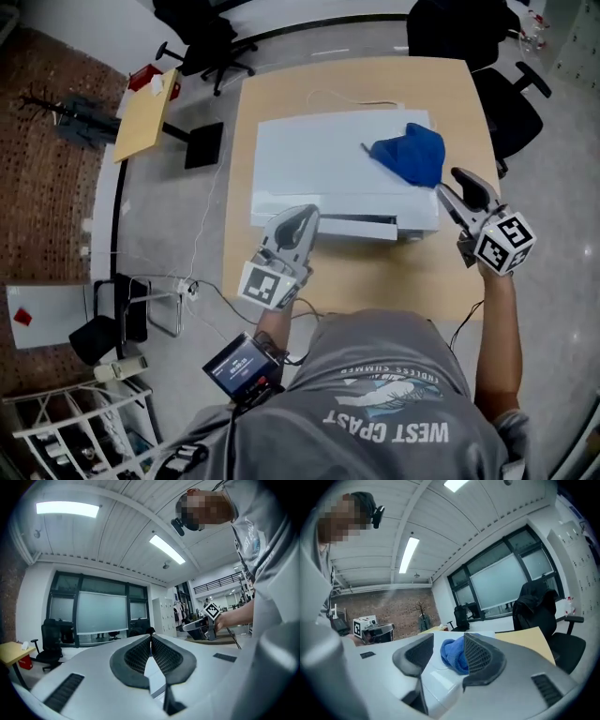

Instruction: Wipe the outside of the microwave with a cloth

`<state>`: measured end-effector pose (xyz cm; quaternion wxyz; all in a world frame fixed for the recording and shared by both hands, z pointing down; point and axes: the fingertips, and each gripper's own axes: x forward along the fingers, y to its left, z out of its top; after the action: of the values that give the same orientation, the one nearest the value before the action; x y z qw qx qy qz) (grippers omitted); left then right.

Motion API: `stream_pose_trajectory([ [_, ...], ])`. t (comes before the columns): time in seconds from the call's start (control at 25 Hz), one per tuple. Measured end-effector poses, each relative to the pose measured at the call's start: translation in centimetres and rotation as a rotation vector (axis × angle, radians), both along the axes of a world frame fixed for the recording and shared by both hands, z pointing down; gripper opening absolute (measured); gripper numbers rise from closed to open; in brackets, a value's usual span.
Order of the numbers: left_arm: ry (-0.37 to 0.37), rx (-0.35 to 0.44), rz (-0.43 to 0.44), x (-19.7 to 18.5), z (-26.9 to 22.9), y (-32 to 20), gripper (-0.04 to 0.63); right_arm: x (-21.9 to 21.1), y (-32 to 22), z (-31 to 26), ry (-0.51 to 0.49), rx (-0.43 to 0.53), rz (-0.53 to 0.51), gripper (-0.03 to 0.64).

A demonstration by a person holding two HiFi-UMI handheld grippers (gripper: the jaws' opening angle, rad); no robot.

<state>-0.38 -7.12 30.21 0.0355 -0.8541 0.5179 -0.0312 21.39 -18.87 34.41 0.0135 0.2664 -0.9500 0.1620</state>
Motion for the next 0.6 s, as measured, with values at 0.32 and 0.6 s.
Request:
stream_pose_trajectory([
  [0.32,-0.021,-0.002,0.007,1.9,2.7,0.1,0.023,0.4,4.0,0.1,0.071,0.143,-0.009,0.126],
  [0.6,-0.006,0.037,-0.019,1.9,2.1,1.6,0.023,0.0,5.8,-0.4,0.124,0.202,-0.052,0.120],
])
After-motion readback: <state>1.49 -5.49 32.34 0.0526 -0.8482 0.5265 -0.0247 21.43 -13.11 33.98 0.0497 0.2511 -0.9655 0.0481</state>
